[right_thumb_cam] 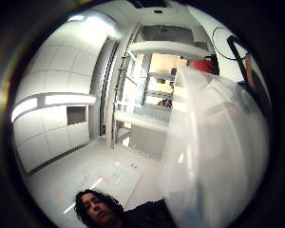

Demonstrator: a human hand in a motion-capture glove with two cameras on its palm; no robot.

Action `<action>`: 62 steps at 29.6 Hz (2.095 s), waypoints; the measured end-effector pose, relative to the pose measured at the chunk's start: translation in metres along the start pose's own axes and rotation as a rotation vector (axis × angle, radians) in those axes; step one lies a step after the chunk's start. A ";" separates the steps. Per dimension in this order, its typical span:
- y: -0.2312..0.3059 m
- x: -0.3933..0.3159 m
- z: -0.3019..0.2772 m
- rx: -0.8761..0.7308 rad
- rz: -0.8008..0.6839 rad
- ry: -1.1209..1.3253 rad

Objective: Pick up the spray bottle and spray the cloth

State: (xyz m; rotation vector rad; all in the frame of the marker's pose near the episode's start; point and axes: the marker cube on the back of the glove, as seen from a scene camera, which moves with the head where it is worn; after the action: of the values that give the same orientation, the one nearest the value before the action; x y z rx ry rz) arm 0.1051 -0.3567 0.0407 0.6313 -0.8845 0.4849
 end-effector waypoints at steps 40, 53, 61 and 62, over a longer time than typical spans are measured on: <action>0.080 -0.020 -0.068 -0.241 -0.098 0.593; 0.171 -0.023 -0.111 -0.418 -0.217 0.988; 0.215 -0.019 -0.125 -0.520 -0.208 1.093; 0.219 -0.019 -0.125 -0.525 -0.209 1.102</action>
State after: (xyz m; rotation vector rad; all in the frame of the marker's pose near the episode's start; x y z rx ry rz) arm 0.0269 -0.1163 0.0311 -0.0775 0.1233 0.3131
